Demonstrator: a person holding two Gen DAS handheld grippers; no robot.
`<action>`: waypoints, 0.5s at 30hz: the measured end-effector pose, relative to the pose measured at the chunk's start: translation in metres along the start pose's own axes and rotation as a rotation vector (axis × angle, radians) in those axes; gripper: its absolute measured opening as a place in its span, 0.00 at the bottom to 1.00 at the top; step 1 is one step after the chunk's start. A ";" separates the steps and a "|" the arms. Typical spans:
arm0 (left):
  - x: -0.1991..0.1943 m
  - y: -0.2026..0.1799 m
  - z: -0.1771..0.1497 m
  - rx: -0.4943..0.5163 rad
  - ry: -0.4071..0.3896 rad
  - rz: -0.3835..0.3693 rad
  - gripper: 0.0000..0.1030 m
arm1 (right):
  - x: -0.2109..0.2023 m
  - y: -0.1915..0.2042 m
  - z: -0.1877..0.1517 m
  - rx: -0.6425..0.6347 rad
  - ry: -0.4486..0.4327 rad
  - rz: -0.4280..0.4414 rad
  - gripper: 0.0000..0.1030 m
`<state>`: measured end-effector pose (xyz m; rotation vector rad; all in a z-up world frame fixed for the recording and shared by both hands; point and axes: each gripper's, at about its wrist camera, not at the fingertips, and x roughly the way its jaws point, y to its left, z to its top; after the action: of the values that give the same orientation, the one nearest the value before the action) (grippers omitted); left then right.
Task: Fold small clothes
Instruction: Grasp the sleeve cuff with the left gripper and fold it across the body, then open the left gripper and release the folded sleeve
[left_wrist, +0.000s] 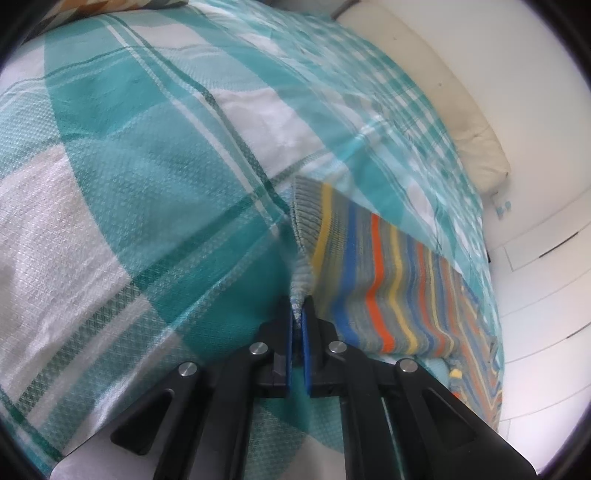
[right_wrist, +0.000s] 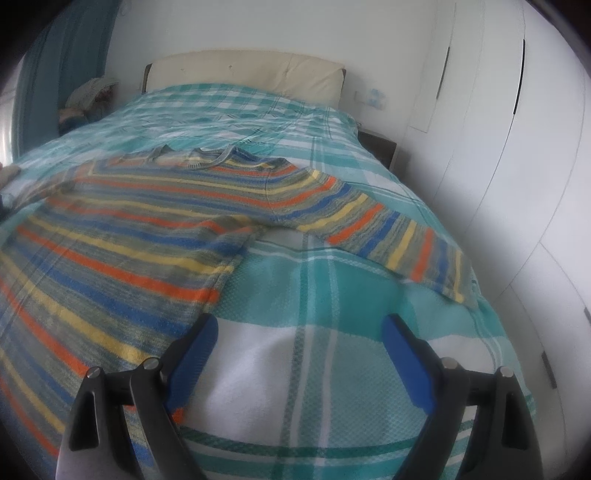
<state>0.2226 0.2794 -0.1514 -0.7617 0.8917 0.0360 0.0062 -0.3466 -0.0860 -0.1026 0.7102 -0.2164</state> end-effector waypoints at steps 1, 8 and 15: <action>-0.001 -0.002 0.000 -0.003 0.005 0.003 0.07 | 0.000 -0.001 0.000 0.008 0.000 0.002 0.87; -0.069 -0.058 -0.013 0.236 -0.105 0.293 0.82 | -0.004 -0.009 0.001 0.048 -0.011 0.010 0.87; -0.072 -0.124 -0.076 0.516 0.043 0.210 0.93 | -0.002 -0.019 0.002 0.101 -0.007 0.004 0.87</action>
<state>0.1654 0.1608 -0.0570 -0.1879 0.9658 -0.0254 0.0027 -0.3643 -0.0800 -0.0053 0.6912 -0.2478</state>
